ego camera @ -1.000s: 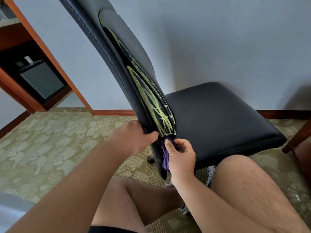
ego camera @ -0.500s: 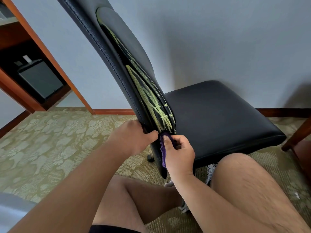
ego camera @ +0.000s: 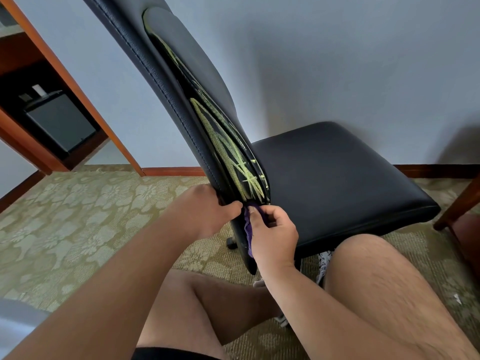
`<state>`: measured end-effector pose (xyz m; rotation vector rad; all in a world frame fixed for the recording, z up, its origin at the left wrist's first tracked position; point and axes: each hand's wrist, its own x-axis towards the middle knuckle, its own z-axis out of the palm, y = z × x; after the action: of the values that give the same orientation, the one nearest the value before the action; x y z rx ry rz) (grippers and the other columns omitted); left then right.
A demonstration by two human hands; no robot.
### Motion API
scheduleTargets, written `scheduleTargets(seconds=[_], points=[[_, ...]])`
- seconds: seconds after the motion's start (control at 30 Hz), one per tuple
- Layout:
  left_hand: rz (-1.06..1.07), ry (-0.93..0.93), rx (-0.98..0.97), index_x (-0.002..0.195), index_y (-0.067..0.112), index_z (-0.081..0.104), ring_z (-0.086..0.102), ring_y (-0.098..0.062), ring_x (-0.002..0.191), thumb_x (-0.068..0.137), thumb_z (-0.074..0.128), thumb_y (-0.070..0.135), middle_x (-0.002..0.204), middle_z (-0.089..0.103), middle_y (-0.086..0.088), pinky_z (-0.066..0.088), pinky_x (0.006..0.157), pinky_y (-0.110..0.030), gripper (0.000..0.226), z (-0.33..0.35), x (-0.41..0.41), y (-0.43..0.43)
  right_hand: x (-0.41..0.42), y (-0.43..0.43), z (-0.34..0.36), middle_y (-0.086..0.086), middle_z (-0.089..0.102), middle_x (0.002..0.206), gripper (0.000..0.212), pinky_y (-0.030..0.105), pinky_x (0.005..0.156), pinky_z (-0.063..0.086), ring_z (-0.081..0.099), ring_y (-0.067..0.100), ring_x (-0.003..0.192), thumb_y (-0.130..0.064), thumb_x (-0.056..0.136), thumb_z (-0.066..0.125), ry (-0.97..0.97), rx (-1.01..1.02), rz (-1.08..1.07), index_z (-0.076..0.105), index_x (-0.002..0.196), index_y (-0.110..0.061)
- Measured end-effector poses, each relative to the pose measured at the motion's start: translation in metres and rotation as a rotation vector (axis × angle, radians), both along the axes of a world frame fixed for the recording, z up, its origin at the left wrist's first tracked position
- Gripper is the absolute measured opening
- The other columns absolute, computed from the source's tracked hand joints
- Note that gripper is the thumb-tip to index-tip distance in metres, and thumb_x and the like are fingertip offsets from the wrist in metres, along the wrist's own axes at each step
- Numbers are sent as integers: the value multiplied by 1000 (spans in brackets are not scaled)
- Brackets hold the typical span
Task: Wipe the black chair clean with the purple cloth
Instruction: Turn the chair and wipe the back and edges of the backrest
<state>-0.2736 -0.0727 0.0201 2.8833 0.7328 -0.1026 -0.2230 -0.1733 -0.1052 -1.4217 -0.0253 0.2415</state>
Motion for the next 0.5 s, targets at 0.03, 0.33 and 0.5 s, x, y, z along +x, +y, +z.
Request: scheduleTargets(seconds=[0.03,0.33,0.5], points=[[-26,27,7,60,31,52,43,-13,51,91,44,54,60,46,3,33,45,-24,40,1,0,1,0,0,-2,-4,71,75,11,41,68,61,69,15,72,-29,87,74,20,2,-6,69,77,-30],[13,14,-141,67,26,69,66,-6,66,82,33,74,66,71,13,46,67,-27,61,13,-7,13,-6,-4,10,-5,72,90,2,37,77,60,69,13,85,-29,91,71,-47,27,42,73,92,-28],[17,-5,-194,78,29,64,67,-7,73,85,26,69,68,71,18,49,84,-35,56,18,-7,10,-10,-9,23,-18,67,96,14,16,79,53,64,0,94,-32,90,70,-326,47,60,67,91,-46]])
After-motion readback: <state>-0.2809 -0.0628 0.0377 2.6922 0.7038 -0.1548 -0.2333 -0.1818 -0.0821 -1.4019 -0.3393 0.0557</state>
